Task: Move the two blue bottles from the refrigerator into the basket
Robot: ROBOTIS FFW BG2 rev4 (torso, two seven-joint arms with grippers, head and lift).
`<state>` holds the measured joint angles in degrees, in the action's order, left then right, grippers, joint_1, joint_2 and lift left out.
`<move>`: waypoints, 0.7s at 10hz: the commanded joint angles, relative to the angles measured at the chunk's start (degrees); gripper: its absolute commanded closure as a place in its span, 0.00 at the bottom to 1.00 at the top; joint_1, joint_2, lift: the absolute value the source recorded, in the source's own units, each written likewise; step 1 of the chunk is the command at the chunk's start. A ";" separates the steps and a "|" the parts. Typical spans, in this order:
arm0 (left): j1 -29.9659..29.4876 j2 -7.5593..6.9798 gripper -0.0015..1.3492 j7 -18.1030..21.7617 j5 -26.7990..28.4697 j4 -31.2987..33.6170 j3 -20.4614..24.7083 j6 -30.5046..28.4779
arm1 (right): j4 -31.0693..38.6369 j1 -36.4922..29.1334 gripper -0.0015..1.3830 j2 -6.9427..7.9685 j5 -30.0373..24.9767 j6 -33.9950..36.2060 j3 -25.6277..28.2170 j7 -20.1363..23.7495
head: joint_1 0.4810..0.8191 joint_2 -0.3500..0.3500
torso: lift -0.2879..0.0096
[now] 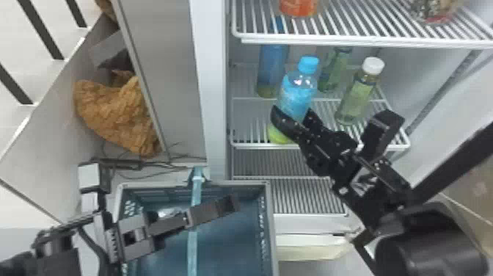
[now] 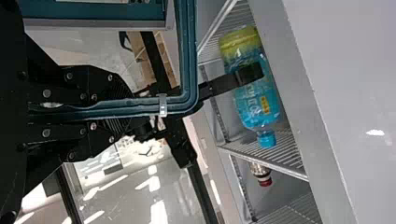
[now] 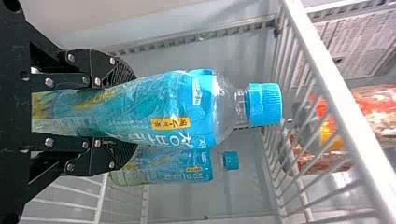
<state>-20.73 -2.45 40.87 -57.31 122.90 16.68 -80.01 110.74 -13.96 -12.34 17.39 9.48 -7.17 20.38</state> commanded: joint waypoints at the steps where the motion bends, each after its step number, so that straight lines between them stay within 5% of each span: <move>1: -0.08 -0.01 0.89 0.00 -0.05 -0.06 -0.11 0.00 | 6.05 -4.74 0.87 -0.58 1.23 3.18 0.54 0.01 | 0.63 0.39 | 0.23; 7: 0.90 0.69 0.89 -0.09 -0.17 -1.89 -0.45 0.00 | 15.33 -13.04 0.87 -1.55 6.83 11.33 -1.52 2.64 | 0.63 0.44 | 0.23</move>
<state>-20.05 -1.86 40.77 -57.40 121.15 16.26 -80.01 125.98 -26.87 -13.82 23.68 19.69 -8.41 22.92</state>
